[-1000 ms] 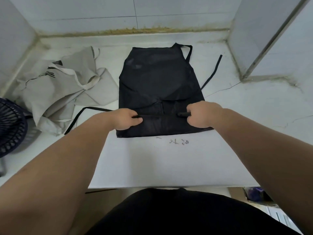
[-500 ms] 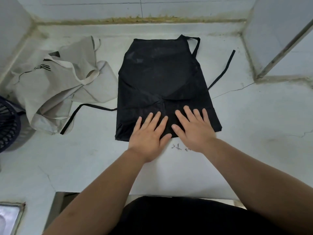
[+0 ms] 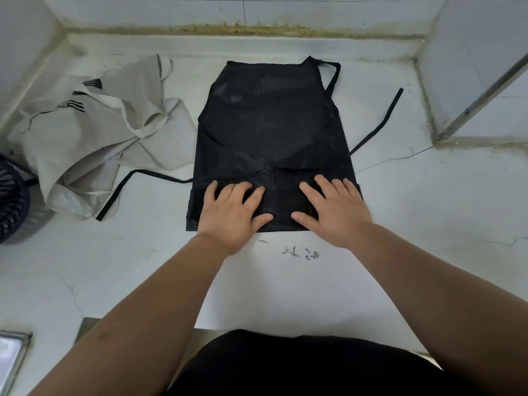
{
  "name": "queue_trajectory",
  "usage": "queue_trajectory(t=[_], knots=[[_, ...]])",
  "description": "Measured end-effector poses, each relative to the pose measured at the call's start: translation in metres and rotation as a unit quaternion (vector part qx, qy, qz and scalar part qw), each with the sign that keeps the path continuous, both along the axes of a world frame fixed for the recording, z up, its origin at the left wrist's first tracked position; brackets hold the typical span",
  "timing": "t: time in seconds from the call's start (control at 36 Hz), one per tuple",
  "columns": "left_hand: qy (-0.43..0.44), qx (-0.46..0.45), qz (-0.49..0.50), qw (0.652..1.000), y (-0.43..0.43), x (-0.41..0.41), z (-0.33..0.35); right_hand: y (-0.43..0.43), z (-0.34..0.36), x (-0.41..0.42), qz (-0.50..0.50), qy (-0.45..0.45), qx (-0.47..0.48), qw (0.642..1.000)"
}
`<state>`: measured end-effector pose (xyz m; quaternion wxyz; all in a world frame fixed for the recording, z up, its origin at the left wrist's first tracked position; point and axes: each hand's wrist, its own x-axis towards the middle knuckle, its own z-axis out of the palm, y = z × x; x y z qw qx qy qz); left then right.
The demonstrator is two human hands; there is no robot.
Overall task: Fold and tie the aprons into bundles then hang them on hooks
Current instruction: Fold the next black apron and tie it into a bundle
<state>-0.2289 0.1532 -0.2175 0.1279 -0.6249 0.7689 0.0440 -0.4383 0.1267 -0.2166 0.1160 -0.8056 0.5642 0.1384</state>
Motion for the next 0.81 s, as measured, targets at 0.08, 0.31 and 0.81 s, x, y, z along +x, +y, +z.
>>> queue_trajectory(t=[0.08, 0.31, 0.81], knots=[[-0.031, -0.025, 0.012, 0.999, 0.002, -0.007, -0.005, -0.004, -0.001, 0.002, 0.000, 0.023, -0.010, 1.000], [0.097, 0.046, 0.016, 0.994, 0.016, -0.026, -0.013, 0.006, -0.008, 0.019, 0.018, -0.022, 0.000, 1.000], [0.071, 0.035, 0.259, 0.963, 0.037, 0.012, -0.015, 0.011, -0.004, 0.002, -0.035, -0.006, 0.043, 0.998]])
